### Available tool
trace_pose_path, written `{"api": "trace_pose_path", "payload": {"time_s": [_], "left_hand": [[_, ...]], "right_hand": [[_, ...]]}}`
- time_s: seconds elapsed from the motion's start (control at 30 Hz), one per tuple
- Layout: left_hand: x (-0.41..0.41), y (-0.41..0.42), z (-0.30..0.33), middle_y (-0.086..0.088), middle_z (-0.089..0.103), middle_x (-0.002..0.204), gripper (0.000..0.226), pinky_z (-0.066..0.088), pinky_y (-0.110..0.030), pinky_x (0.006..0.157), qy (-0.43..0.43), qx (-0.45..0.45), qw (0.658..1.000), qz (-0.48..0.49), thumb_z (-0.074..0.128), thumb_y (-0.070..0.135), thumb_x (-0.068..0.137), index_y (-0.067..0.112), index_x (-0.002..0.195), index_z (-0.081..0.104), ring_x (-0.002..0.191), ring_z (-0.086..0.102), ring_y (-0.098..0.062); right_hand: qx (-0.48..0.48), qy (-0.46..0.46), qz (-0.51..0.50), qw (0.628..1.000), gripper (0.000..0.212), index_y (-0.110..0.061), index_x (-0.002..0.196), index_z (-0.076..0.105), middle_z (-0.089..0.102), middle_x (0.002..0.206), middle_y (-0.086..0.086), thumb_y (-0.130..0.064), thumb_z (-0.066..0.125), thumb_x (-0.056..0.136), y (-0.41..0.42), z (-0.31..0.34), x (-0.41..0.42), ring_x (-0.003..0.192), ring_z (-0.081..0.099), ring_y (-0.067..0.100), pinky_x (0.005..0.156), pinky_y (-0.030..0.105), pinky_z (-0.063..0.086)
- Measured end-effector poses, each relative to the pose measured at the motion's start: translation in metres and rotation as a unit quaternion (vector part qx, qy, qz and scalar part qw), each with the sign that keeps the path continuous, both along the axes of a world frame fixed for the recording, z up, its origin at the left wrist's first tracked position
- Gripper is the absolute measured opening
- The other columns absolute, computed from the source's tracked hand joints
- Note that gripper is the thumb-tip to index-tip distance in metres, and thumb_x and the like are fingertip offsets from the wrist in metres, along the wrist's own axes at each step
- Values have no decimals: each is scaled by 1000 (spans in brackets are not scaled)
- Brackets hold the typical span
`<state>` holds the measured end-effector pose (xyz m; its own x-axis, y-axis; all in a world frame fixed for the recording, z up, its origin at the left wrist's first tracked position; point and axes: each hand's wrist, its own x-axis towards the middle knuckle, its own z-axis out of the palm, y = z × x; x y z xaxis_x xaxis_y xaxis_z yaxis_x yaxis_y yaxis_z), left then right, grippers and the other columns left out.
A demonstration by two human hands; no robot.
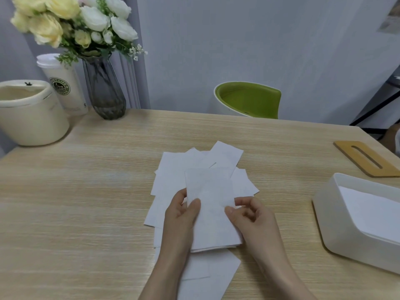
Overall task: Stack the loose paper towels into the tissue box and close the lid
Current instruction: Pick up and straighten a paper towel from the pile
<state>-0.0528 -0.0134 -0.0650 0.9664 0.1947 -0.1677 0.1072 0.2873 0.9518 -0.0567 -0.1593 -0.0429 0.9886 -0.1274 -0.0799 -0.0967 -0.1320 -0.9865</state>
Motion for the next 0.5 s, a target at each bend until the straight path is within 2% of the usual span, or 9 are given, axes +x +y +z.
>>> {"api": "trace_pose_path", "payload": {"time_s": [0.1, 0.17, 0.23, 0.3, 0.4, 0.5], "left_hand": [[0, 1, -1, -11, 74, 102, 21, 55, -42, 77, -9, -13, 1000, 0, 56, 7, 95, 20, 110, 65, 94, 71, -31], [0, 1, -3, -10, 74, 104, 20, 55, -40, 76, -18, -24, 1000, -3, 61, 14, 92, 22, 109, 65, 95, 71, -30], [0, -1, -3, -7, 74, 107, 30, 56, -43, 80, -23, -30, 999, -13, 61, 24, 82, 23, 112, 64, 98, 70, -29], [0, -2, -4, -4, 72, 112, 38, 54, -46, 87, -30, -29, 999, -19, 59, 27, 79, 22, 116, 61, 104, 68, -27], [-1, -3, -4, 0, 70, 116, 42, 53, -48, 90, -41, -15, 999, -27, 60, 28, 78, 24, 121, 58, 107, 67, -23], [-1, -1, -5, -1, 72, 113, 44, 56, -38, 80, -39, -16, 999, -30, 63, 27, 76, 24, 120, 57, 102, 69, -20]], "right_hand": [[-69, 3, -18, 997, 29, -31, 104, 58, 62, 90, -13, -25, 74, 80, 0, -4, -2, 70, 57, 6, 69, 20, 44], [-68, 16, 13, 997, 36, -32, 116, 53, 61, 94, -16, -27, 68, 84, 2, -6, -2, 74, 58, 3, 74, 23, 46], [-62, 23, 53, 996, 37, -33, 124, 50, 67, 92, -17, -25, 60, 89, 6, -7, -3, 81, 62, 6, 83, 35, 49], [-66, 20, 83, 994, 37, -41, 123, 47, 70, 104, -16, -21, 54, 93, 10, -8, -6, 97, 65, 13, 93, 45, 48], [-75, 15, 86, 993, 41, -44, 120, 48, 71, 107, -13, -13, 51, 94, 11, -7, -8, 101, 65, 14, 93, 45, 48], [-68, 28, 77, 994, 39, -35, 117, 57, 73, 92, -8, -5, 48, 94, 2, -2, -5, 87, 67, 12, 77, 32, 52]]}}
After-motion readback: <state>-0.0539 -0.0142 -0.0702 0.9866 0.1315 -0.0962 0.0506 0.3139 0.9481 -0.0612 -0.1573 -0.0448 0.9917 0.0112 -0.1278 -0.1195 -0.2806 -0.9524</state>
